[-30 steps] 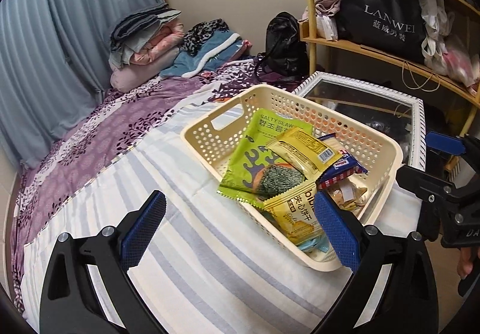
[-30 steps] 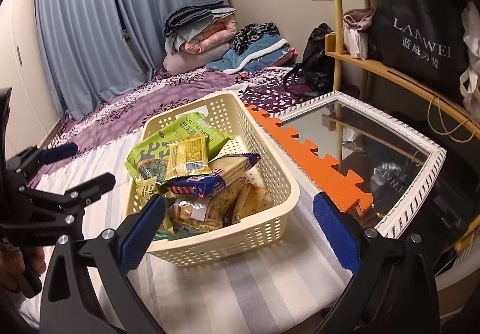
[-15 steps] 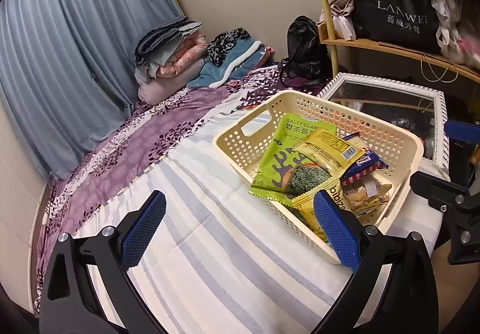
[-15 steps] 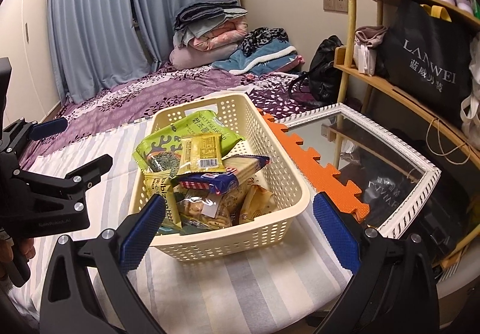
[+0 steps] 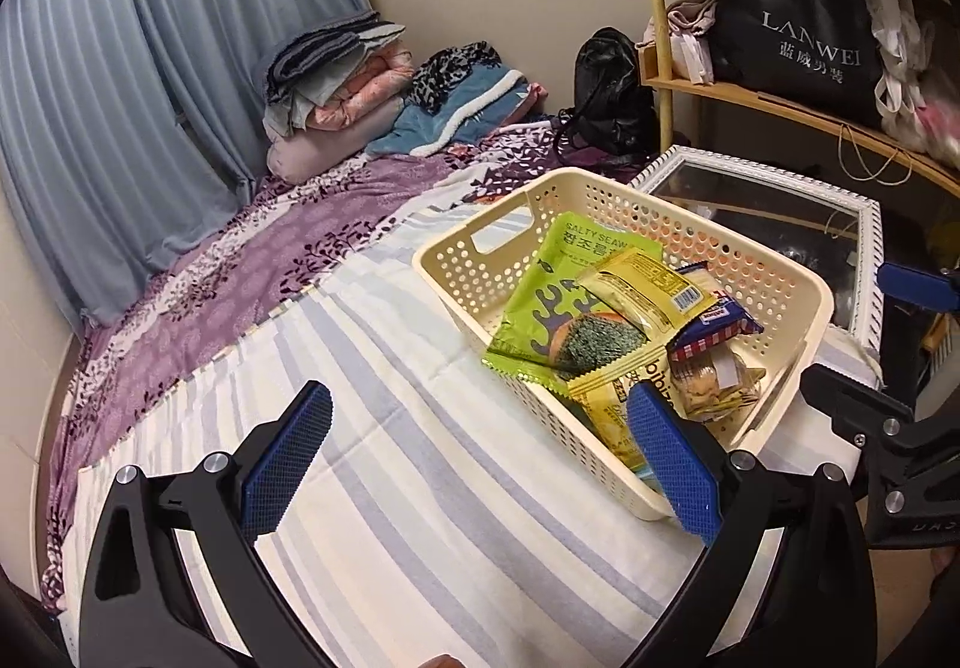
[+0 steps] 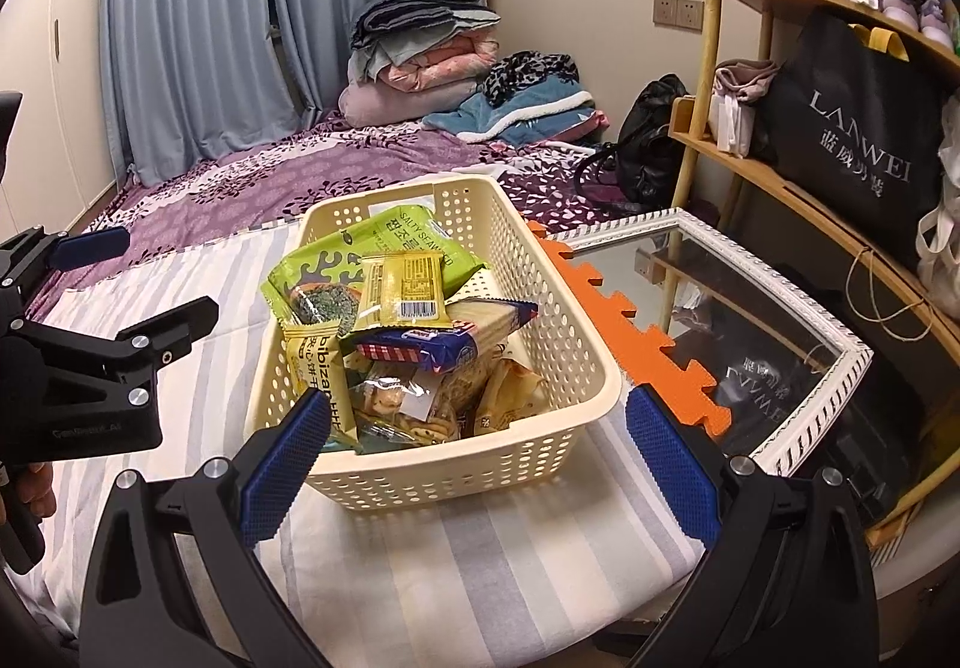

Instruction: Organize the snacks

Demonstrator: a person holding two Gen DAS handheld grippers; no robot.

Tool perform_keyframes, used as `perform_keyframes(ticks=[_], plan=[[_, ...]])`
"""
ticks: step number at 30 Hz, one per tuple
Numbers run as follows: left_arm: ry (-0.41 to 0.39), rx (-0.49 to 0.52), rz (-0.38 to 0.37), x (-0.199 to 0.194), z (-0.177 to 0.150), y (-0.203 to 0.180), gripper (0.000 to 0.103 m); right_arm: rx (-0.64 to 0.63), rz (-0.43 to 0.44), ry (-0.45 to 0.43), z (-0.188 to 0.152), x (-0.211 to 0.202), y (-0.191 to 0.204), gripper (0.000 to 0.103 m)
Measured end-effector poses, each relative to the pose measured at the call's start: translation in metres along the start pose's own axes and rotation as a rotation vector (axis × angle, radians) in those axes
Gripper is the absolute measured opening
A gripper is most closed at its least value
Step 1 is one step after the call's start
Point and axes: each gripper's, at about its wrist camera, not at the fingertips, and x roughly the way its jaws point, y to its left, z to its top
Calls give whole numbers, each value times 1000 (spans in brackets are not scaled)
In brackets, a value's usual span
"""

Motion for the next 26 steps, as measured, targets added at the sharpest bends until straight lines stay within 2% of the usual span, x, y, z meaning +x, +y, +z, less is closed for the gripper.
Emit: perform_keyframes(ticks=[4, 16, 21, 26], plan=[[9, -13, -27, 2, -1, -1, 100, 2, -2, 3, -1, 0, -1, 98], [-45, 25, -1, -7, -4, -11, 100, 12, -12, 5, -3, -2, -6, 98], [2, 16, -24, -4, -5, -8, 100, 7, -6, 5, -3, -5, -3, 98], [68, -51, -44, 3, -15, 9, 100, -13, 17, 8, -3, -9, 8, 98]])
